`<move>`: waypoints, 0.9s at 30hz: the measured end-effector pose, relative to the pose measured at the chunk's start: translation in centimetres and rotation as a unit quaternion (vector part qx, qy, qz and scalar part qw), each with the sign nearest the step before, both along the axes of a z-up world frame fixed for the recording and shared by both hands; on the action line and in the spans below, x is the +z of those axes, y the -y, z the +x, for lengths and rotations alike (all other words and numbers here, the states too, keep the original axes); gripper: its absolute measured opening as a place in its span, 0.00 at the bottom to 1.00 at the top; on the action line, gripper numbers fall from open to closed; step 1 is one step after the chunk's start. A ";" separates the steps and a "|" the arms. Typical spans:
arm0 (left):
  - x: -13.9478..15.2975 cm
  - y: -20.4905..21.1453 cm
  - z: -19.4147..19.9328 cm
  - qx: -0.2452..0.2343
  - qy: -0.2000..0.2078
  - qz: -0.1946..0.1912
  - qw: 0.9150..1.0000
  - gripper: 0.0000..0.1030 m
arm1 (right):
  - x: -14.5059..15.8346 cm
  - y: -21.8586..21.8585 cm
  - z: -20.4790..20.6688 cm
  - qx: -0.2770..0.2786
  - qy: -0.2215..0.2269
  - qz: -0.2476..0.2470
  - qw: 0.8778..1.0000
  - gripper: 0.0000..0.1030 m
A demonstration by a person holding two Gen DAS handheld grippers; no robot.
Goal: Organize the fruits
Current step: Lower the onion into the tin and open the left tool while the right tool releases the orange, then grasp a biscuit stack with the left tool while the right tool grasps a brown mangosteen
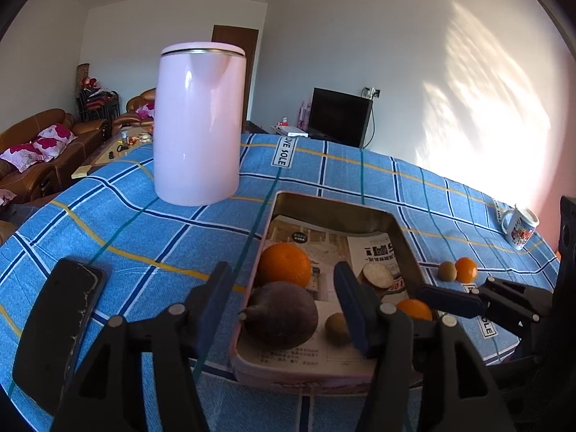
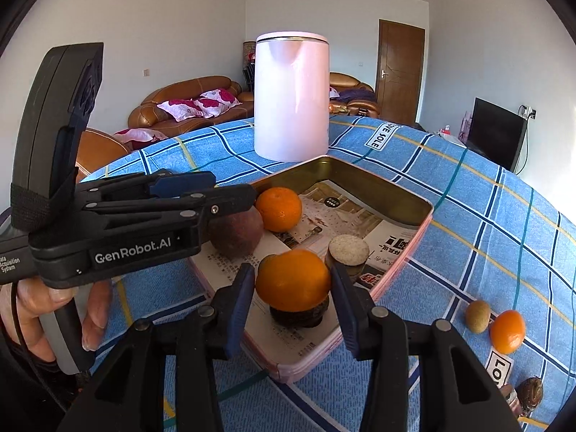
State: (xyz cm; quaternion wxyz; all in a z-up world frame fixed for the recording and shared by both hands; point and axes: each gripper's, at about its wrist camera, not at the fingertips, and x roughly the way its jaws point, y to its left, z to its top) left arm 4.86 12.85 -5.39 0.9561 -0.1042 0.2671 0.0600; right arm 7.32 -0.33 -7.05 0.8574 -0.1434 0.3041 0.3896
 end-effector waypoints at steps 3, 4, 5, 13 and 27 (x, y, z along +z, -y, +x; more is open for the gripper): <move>0.7 -0.3 -0.5 0.008 0.012 -0.007 1.000 0.72 | 0.8 1.2 -0.2 -0.006 -0.002 0.019 1.000 0.49; 0.9 -0.3 -0.5 0.008 0.015 -0.009 1.000 0.74 | 1.0 1.6 -0.2 -0.010 -0.002 0.024 1.000 0.50; 1.0 -0.2 -0.6 0.008 0.016 -0.010 1.000 0.74 | 1.3 2.2 -0.2 -0.015 0.002 0.028 1.000 0.51; 1.3 2.0 0.1 -0.015 0.012 0.002 1.000 0.74 | 2.5 8.6 0.0 -0.102 0.052 0.007 0.993 0.54; 1.8 12.5 2.8 -0.126 0.007 0.046 0.991 0.80 | 1.6 21.6 2.3 -0.271 0.023 0.003 0.962 0.54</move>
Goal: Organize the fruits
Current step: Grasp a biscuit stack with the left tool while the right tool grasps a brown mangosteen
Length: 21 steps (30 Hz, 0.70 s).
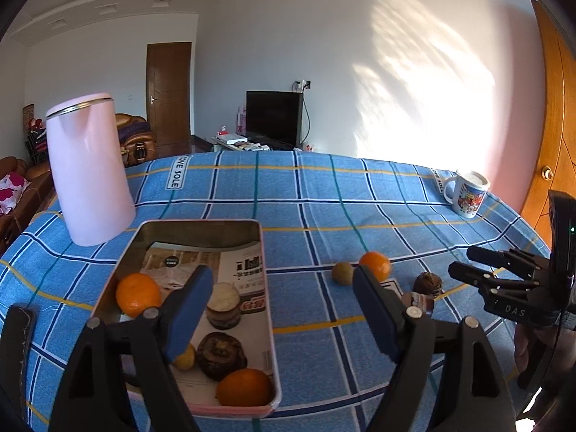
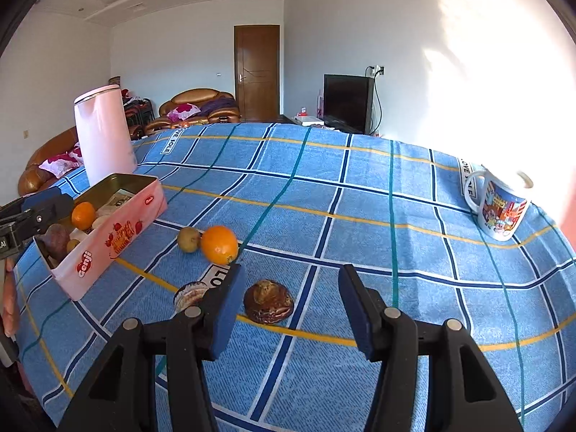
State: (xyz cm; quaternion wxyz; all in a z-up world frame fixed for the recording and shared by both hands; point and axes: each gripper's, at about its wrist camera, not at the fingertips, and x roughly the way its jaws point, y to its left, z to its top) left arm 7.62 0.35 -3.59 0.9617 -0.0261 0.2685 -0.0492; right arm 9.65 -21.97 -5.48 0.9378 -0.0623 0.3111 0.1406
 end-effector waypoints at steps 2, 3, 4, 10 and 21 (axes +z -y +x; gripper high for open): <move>-0.2 1.2 0.4 -0.008 -0.007 0.005 1.000 0.80 | -0.2 -0.2 -0.2 0.008 -0.006 0.000 1.000 0.54; -0.3 1.9 0.5 -0.017 -0.010 0.003 1.000 0.80 | -0.3 -0.4 -0.1 0.004 -0.006 -0.008 1.000 0.54; -0.5 2.6 0.6 -0.027 -0.013 0.003 1.000 0.80 | -0.5 -0.5 0.0 -0.001 -0.010 -0.019 1.000 0.54; -2.2 5.9 1.6 -0.061 -0.036 0.017 0.997 0.80 | -1.8 0.1 2.3 0.005 -0.066 0.007 0.998 0.54; -2.8 6.9 2.2 -0.081 -0.059 0.005 0.995 0.80 | -2.7 -0.2 3.0 0.012 -0.095 0.024 0.995 0.39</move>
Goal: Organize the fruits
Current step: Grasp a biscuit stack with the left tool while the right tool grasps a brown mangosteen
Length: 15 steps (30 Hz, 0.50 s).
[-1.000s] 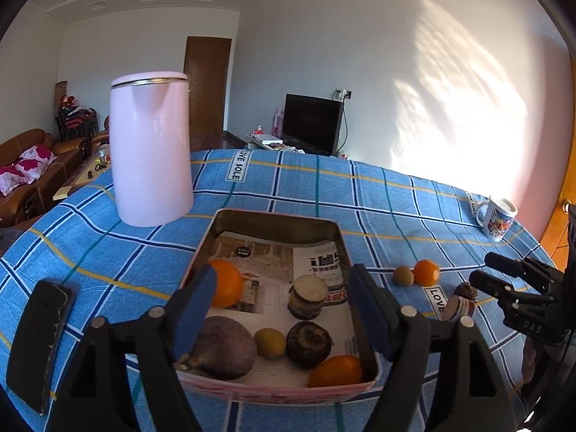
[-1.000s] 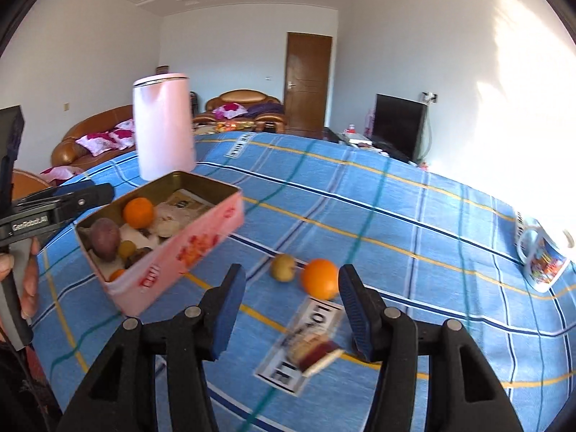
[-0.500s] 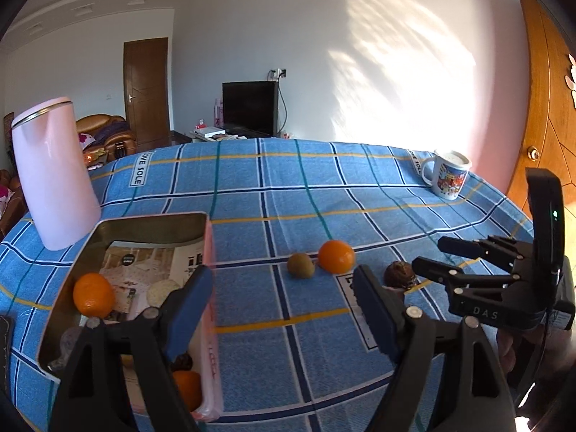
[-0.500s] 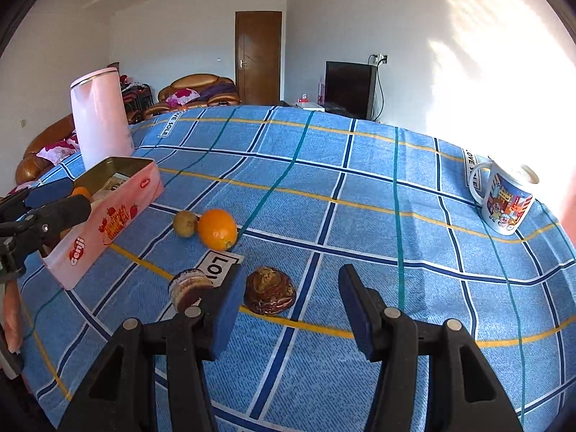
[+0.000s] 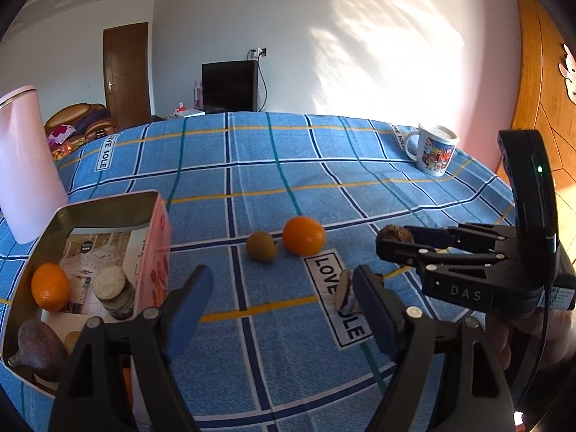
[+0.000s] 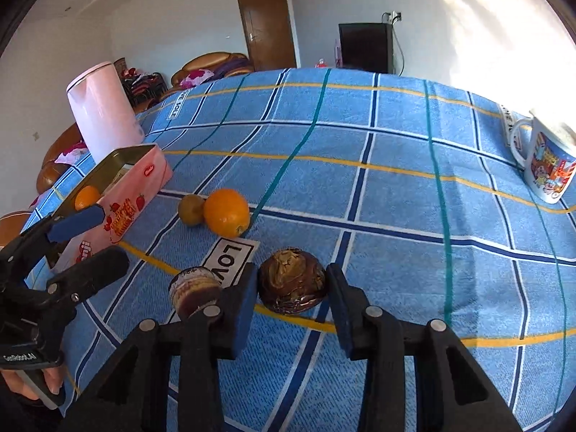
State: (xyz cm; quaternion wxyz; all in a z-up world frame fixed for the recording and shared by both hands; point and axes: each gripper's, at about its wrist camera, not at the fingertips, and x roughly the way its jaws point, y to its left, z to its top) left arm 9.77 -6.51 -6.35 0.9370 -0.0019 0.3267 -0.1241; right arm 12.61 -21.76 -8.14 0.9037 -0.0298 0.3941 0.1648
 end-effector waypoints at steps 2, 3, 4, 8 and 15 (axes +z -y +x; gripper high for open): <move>-0.2 1.2 0.0 -0.016 -0.003 0.003 1.000 0.80 | 0.5 0.6 -0.5 -0.027 0.020 -0.015 0.999 0.39; -0.3 1.9 0.1 -0.027 -0.007 0.004 1.000 0.80 | 0.7 0.9 -0.8 -0.039 0.029 -0.016 0.999 0.39; -0.5 2.5 0.3 -0.037 -0.013 0.005 0.999 0.80 | 1.0 1.3 -1.0 -0.050 0.037 -0.016 0.998 0.39; -0.9 3.9 1.4 -0.048 -0.034 0.005 0.998 0.77 | 1.5 2.3 -1.1 -0.074 0.051 -0.005 0.996 0.39; -2.5 5.6 3.0 -0.089 -0.096 -0.003 0.991 0.36 | 1.5 2.6 -0.9 -0.077 0.048 0.000 0.996 0.39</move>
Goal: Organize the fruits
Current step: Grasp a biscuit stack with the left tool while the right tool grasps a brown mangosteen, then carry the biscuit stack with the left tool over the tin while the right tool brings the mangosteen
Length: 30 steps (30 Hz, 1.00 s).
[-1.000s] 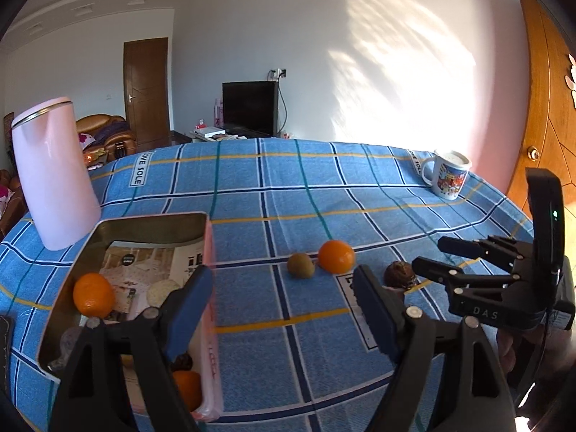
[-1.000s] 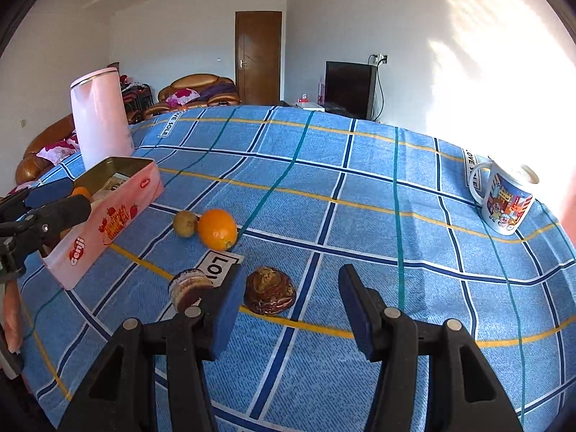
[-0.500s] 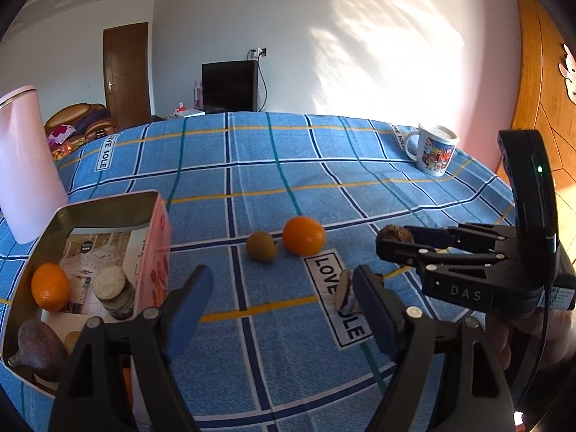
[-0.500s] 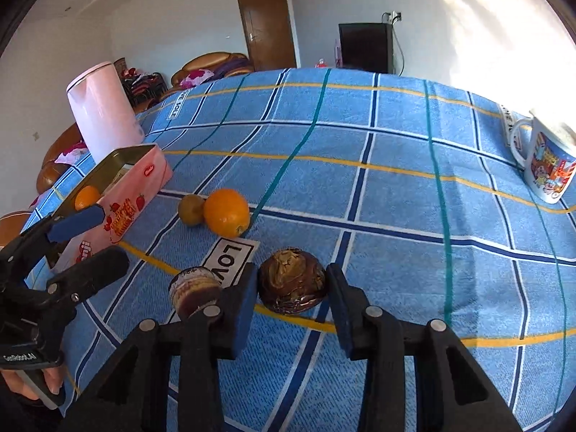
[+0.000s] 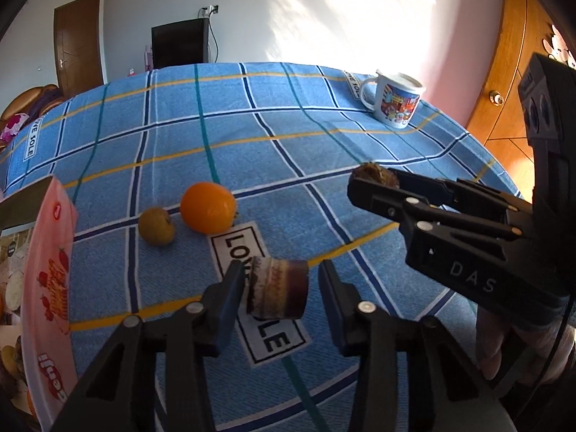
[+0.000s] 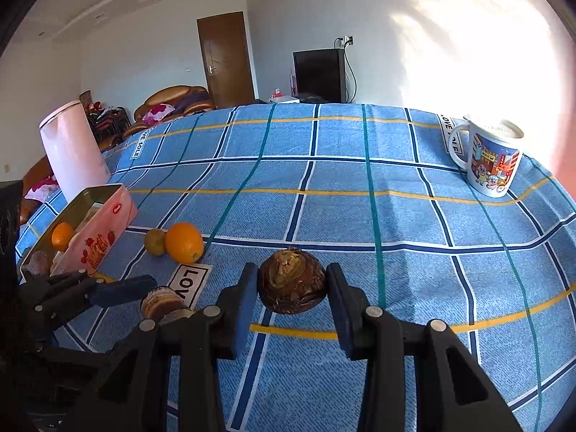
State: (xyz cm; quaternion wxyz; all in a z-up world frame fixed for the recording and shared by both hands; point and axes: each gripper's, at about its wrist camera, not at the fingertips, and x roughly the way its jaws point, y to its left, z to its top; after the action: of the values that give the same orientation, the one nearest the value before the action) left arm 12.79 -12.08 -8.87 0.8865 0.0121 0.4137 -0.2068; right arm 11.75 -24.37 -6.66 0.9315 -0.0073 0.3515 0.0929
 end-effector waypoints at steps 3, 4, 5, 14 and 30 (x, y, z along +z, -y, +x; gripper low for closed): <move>0.1 0.1 -0.2 -0.006 0.001 -0.004 1.000 0.32 | 0.0 -0.2 -0.1 0.006 0.001 -0.001 1.000 0.39; 0.1 0.1 -0.3 -0.003 0.003 -0.004 1.000 0.32 | 0.0 -0.2 -0.1 0.008 0.003 0.000 1.000 0.39; 0.2 0.0 -0.4 -0.001 0.006 -0.005 1.000 0.32 | 0.0 -0.2 -0.3 0.011 0.006 0.001 1.000 0.39; 1.5 -1.0 -1.6 0.033 0.055 -0.007 0.998 0.32 | 1.1 -0.5 -1.8 0.039 0.049 0.012 0.998 0.39; 2.6 -1.9 -2.7 0.064 0.105 -0.012 0.992 0.32 | 2.1 -0.9 -3.4 0.067 0.096 0.017 0.993 0.39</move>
State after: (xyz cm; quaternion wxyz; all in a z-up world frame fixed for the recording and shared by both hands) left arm 10.06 -10.15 -6.29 0.9366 -0.0035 0.3155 -0.1525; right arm 8.35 -23.42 -4.59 0.9528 -0.0238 0.2571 0.1595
